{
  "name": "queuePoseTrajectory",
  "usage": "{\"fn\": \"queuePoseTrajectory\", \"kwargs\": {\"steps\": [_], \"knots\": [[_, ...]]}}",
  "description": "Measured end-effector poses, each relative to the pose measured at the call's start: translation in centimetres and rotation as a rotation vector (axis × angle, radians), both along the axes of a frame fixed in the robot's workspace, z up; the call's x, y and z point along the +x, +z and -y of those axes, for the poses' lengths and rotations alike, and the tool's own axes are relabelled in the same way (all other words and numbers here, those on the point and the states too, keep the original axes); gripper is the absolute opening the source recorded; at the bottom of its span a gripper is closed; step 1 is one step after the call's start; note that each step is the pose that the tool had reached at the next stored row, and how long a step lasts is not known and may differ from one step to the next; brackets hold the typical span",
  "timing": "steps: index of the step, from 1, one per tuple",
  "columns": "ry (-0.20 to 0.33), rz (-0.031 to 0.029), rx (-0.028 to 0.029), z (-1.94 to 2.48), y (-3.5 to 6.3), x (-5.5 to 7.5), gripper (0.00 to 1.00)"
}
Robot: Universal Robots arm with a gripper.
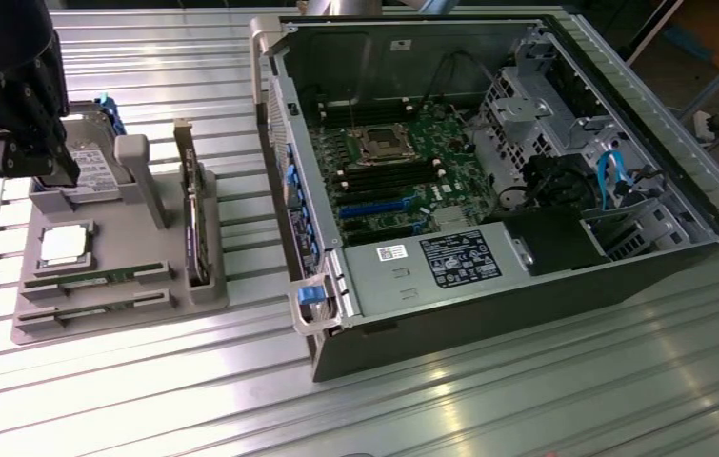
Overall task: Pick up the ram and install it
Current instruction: 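Pick up the ram and move it above insertion slot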
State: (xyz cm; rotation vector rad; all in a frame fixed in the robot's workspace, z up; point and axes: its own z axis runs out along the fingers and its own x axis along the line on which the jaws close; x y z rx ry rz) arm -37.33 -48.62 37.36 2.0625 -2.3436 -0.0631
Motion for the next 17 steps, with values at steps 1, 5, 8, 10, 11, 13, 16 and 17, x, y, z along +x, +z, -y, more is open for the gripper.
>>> {"fn": "queuePoseTrajectory", "kwargs": {"steps": [1,5,8,10,11,13,16,17], "knots": [[0.000,0.0001,0.0001,0.00,-0.01,0.0,0.11],[0.001,0.0002,0.0001,0.12,-0.01,0.0,0.11],[0.001,0.0001,0.0000,0.67,-0.01,-0.3,0.11],[0.002,0.0002,0.0002,0.94,-0.44,-0.3,0.11],[0.002,0.0001,0.0001,1.16,-0.91,-0.3,0.11],[0.002,0.0001,0.0001,1.56,-2.31,-0.3,0.11],[0.003,0.0002,0.0002,2.24,-4.67,-0.3,0.11],[0.003,-0.0001,-0.0001,2.25,-4.70,-0.3,0.11]]}}
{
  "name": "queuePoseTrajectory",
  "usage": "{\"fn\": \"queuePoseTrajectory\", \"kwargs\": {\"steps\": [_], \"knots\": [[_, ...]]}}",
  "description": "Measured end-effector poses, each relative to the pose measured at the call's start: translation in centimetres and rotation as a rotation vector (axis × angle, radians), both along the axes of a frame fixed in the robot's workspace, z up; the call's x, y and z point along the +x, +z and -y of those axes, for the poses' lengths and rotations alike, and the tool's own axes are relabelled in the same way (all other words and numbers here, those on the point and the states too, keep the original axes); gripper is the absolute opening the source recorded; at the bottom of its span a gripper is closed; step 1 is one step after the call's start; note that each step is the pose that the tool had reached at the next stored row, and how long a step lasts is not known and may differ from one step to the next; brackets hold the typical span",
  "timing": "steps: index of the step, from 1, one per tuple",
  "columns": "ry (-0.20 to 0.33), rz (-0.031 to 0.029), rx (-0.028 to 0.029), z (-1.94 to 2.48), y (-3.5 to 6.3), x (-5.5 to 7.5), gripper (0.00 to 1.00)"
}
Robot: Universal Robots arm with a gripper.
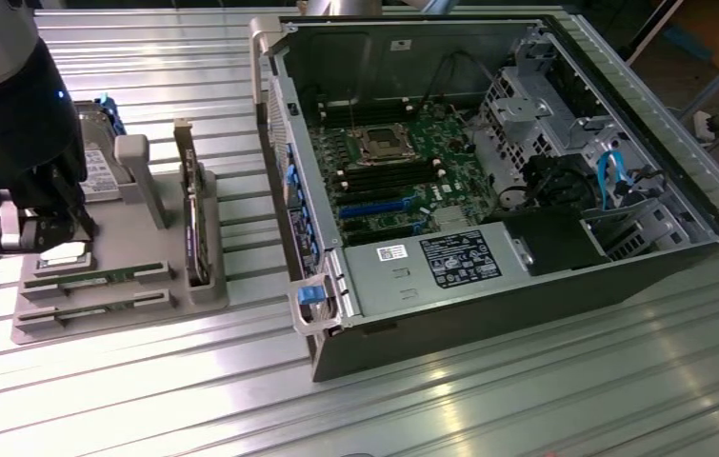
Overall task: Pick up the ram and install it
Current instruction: 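Pick up the ram and move it above insertion slot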
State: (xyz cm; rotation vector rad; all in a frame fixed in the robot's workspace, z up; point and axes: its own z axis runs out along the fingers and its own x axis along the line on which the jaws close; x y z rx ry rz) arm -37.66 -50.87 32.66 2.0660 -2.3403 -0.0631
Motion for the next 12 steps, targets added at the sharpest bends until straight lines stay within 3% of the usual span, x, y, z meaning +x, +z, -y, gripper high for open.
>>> {"fn": "queuePoseTrajectory", "kwargs": {"steps": [12], "knots": [[0.000,0.0001,0.0000,0.32,-1.17,0.0,0.11]]}}
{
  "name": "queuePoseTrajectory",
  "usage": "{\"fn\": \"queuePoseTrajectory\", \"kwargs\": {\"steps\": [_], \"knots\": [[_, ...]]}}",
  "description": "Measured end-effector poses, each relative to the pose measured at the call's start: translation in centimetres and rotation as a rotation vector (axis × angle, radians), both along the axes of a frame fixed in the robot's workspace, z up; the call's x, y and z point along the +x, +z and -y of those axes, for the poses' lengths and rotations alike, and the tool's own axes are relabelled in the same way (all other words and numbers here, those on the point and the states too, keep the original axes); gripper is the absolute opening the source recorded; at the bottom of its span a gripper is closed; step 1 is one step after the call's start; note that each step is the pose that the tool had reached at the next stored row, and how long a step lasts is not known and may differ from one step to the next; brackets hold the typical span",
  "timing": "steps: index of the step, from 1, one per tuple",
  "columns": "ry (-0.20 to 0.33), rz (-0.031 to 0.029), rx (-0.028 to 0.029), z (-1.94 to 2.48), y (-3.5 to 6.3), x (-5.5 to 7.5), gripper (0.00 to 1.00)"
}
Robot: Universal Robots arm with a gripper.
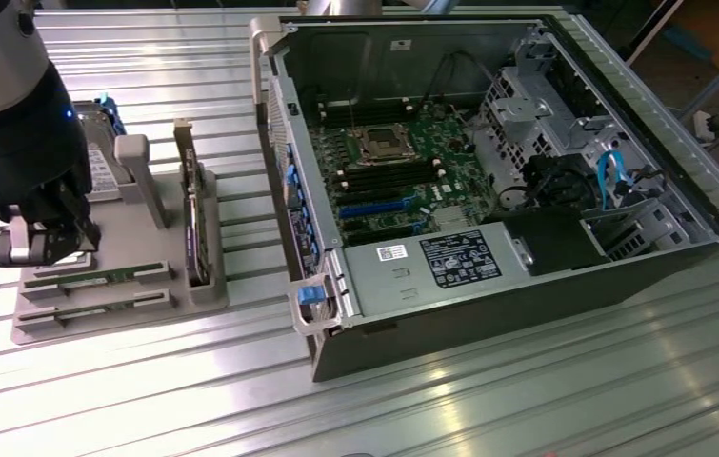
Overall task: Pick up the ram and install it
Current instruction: 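Pick up the ram and move it above insertion slot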
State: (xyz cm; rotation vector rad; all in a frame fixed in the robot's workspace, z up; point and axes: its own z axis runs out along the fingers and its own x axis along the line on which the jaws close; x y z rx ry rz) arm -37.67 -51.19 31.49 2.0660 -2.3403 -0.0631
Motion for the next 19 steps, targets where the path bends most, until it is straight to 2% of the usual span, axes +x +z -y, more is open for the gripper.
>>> {"fn": "queuePoseTrajectory", "kwargs": {"steps": [4,10,19], "knots": [[0.000,0.0002,0.0002,0.04,-0.06,0.01,0.11],[0.000,0.0001,0.0001,0.58,-0.04,-0.01,0.11],[0.000,0.0000,-0.0004,0.67,-0.05,-0.03,0.11]]}}
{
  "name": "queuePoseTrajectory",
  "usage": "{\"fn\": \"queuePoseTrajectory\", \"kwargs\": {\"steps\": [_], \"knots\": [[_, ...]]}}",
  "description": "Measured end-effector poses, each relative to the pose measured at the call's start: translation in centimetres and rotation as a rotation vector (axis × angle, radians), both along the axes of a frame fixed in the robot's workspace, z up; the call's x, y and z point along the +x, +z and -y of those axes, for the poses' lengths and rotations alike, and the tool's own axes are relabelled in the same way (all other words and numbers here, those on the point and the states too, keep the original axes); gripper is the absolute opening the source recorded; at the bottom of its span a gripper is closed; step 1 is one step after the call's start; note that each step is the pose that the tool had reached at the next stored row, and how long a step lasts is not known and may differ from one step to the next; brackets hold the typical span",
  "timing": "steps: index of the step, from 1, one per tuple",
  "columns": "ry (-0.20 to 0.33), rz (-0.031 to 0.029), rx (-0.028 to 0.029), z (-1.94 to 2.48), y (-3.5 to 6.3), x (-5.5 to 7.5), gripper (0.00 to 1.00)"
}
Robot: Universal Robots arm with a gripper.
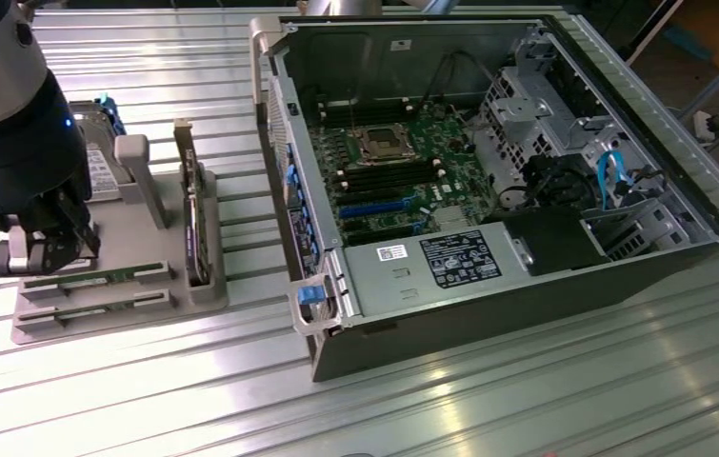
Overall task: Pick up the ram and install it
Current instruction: 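Pick up the ram and move it above insertion slot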
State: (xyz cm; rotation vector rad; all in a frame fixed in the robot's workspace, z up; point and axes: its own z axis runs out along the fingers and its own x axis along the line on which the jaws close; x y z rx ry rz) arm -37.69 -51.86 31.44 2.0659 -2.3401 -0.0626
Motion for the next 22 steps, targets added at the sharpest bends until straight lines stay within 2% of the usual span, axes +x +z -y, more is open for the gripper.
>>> {"fn": "queuePoseTrajectory", "kwargs": {"steps": [1,3,4,11,22], "knots": [[0.000,0.0000,-0.0001,0.02,0.00,0.0,0.17],[0.000,0.0001,0.0000,0.02,0.00,0.0,0.17],[0.000,0.0002,0.0000,0.02,-0.01,0.0,0.24],[0.000,0.0004,0.0002,0.03,-0.11,0.0,0.24],[0.001,0.0002,0.0006,0.57,-1.90,0.0,0.24]]}}
